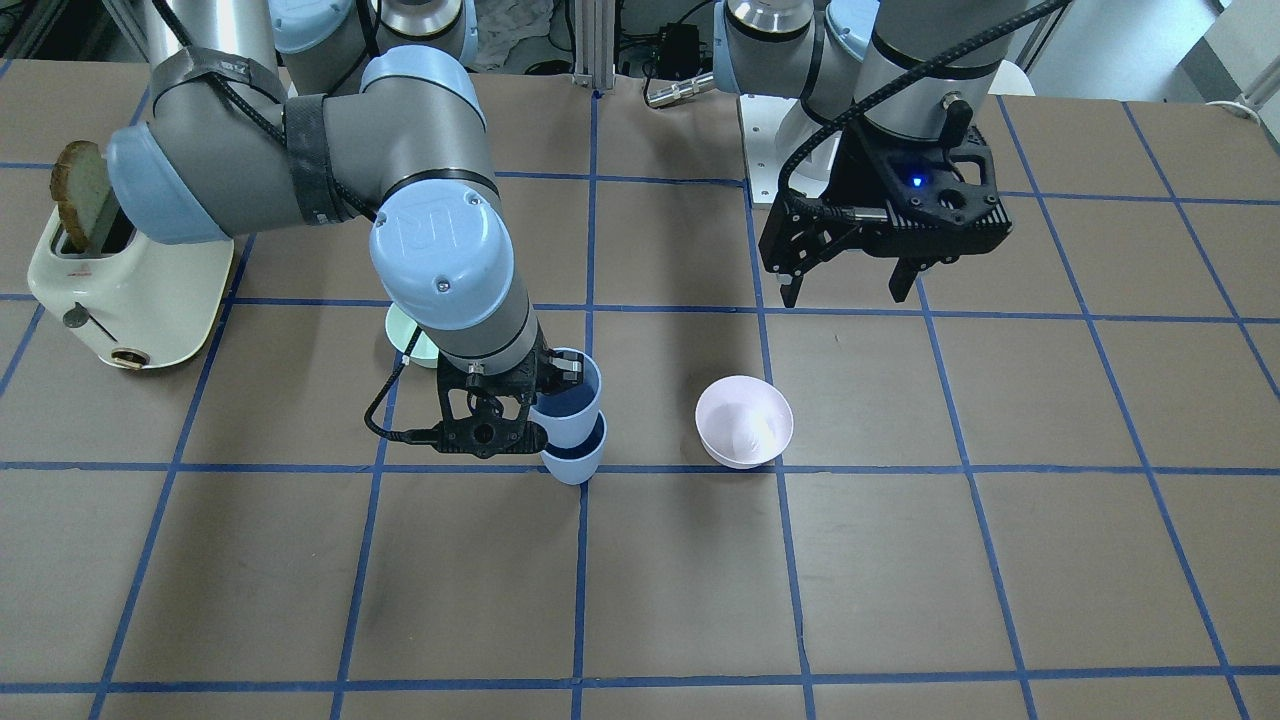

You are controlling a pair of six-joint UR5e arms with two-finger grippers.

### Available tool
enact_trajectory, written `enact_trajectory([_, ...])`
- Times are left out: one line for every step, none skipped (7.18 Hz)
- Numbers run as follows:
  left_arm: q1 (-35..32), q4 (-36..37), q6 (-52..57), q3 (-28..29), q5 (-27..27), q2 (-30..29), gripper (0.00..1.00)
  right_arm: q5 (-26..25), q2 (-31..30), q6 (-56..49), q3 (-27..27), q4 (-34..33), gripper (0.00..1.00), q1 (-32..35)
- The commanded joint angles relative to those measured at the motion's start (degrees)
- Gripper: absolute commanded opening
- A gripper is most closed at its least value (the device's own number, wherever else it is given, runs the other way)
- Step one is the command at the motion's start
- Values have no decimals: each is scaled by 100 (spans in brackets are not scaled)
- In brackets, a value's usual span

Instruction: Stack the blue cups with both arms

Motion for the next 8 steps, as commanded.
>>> enact_trajectory([0,0,2,0,-1,-1,100,-8,33,-67,14,-224,55,-9])
enact_trajectory([0,0,2,0,-1,8,100,0,33,-68,22,-330,100,-9])
enact_trajectory([0,0,2,-17,43,17,100,0,15,-51,14,-322,100,-9])
enact_trajectory([9,0,2,-17,35,26,100,-52,-20,-42,-82,-314,100,-53])
enact_trajectory([9,0,2,-35,35,26,100,-113,-98,-85,-213,-244,100,-140])
enact_trajectory([9,0,2,-35,26,26,100,-175,-282,-120,-302,-217,100,-324])
enact_trajectory([9,0,2,-35,35,26,100,-637,-475,-155,-311,-217,100,-691])
enact_trajectory([9,0,2,-43,35,26,100,-1041,-642,-530,-285,-34,100,-1086])
